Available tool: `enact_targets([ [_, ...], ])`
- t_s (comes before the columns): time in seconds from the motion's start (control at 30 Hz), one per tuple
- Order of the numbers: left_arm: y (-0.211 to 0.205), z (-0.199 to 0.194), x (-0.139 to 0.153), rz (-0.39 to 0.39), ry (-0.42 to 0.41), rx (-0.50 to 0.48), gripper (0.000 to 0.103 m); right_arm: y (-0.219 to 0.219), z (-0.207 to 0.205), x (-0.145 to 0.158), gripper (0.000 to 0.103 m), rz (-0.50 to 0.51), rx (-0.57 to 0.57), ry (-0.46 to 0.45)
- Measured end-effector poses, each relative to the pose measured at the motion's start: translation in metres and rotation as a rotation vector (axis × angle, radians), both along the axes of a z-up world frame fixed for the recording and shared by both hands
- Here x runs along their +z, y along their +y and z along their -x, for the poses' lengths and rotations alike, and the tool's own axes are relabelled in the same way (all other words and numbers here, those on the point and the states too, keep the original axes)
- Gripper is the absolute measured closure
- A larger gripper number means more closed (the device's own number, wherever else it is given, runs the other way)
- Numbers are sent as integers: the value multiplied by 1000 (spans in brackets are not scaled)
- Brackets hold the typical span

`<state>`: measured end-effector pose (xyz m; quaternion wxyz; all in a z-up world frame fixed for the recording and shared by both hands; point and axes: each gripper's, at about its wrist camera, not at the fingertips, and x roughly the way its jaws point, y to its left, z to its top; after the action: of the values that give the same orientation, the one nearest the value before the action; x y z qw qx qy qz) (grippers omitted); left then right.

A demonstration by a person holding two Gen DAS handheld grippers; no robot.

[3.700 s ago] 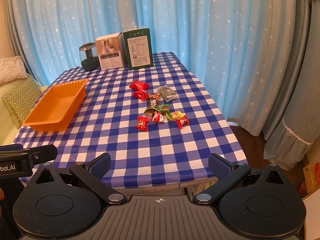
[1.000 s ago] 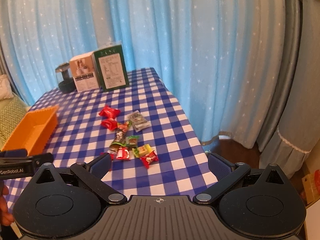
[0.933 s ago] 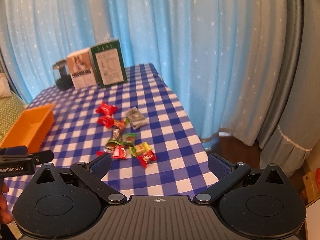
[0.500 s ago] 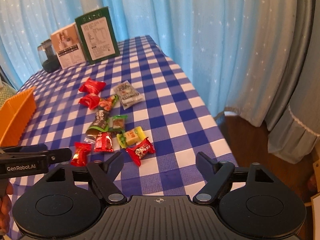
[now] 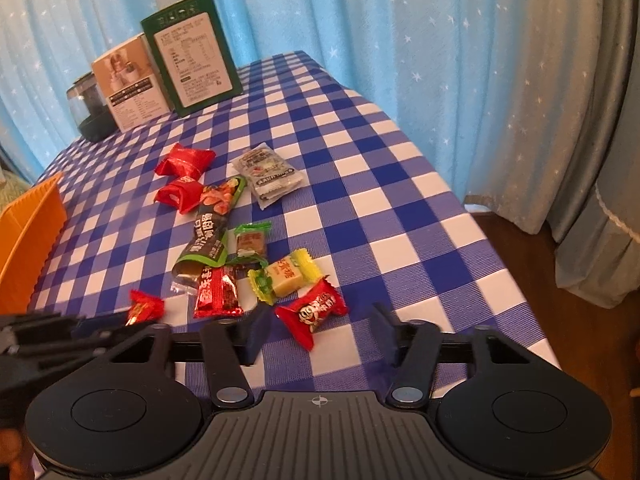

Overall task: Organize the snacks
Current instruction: 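Move both tools to the snack pile and grasp red candies, then carry red candies to the orange tray and open both grippers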

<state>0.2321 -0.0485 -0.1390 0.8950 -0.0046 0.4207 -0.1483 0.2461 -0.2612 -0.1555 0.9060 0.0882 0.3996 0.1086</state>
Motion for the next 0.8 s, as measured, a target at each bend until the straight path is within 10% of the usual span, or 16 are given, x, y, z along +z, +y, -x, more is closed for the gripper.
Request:
enact_targets([
  [0.27, 4, 3, 0, 8, -4, 3, 84, 7, -4, -3, 79, 30, -34, -19],
  [0.8, 52, 25, 54, 47, -61, 94, 86, 35, 26, 71, 80, 4, 67, -129],
])
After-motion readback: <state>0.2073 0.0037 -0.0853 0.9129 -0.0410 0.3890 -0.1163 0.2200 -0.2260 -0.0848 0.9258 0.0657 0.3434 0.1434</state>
